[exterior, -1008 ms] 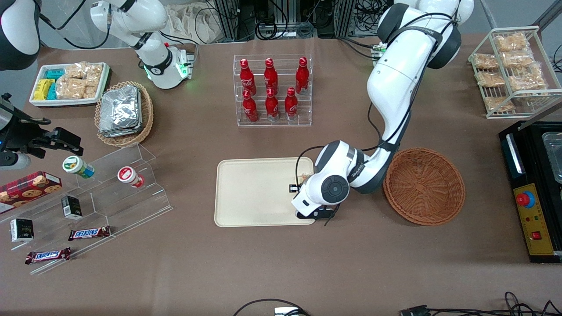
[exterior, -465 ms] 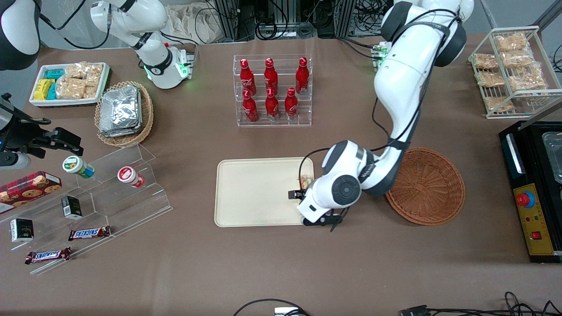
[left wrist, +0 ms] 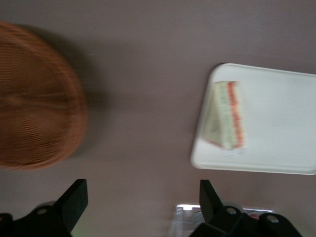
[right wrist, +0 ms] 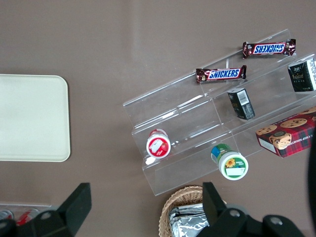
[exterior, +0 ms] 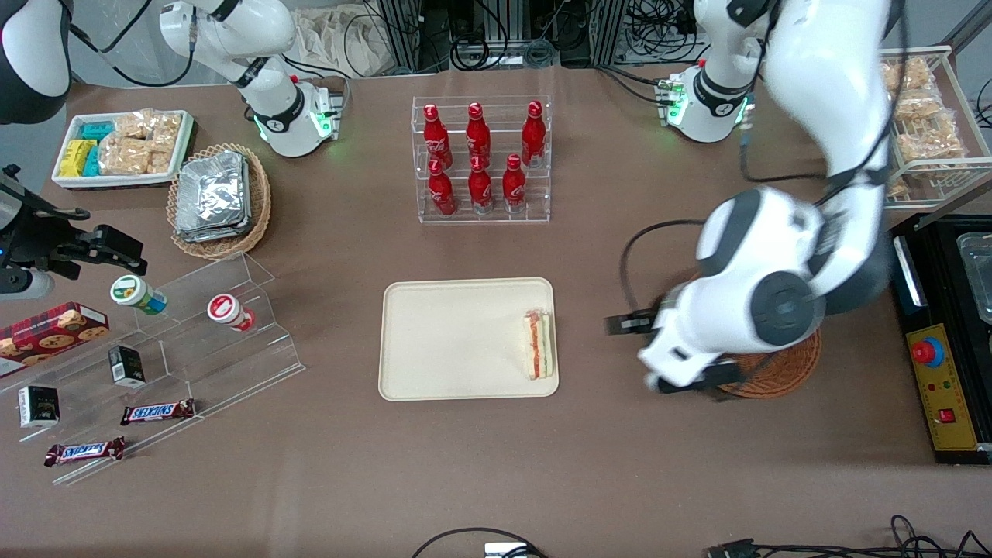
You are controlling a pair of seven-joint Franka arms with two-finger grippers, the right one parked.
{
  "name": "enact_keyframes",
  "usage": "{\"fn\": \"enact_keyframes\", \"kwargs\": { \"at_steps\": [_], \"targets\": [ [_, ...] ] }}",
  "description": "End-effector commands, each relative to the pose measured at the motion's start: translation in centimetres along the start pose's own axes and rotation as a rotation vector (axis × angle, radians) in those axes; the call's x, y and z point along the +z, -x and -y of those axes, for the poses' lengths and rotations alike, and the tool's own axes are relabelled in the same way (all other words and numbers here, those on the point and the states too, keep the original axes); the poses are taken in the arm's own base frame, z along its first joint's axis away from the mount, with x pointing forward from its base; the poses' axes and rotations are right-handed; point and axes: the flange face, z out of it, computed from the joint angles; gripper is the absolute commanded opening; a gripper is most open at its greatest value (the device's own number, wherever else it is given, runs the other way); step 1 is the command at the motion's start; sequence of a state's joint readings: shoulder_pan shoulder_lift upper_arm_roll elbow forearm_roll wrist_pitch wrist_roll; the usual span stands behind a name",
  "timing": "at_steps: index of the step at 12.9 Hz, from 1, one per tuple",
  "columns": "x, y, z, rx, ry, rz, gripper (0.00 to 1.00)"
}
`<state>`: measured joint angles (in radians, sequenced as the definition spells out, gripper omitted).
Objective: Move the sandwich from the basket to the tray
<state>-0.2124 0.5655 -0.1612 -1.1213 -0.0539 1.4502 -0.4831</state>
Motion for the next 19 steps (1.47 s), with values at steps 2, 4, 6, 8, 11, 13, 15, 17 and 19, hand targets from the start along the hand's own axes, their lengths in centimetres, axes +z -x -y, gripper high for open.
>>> {"fn": "enact_keyframes", "kwargs": {
  "at_steps": [2, 4, 6, 8, 11, 13, 15, 17, 19],
  "targets": [
    [-7.6, 5.0, 8.0, 0.131, -0.138, 0.0, 1.0],
    [-10.9, 6.9, 13.7, 0.135, -0.13, 0.033, 1.0],
    [-12.9, 7.9, 16.9, 0.17, -0.12, 0.018, 1.0],
    [-12.1, 8.5, 19.5, 0.173, -0.104, 0.038, 1.0],
    [-10.0, 9.7, 20.6, 0.167, -0.11, -0.014, 1.0],
    [-9.2, 10.5, 21.4, 0.196, -0.112, -0.024, 1.0],
    [-9.3, 10.3, 21.9, 0.205, -0.111, -0.023, 1.0],
    [-9.3, 10.4, 21.8, 0.206, -0.113, -0.025, 1.0],
    [-9.4, 10.3, 22.0, 0.204, -0.121, -0.025, 1.0]
  ]
}}
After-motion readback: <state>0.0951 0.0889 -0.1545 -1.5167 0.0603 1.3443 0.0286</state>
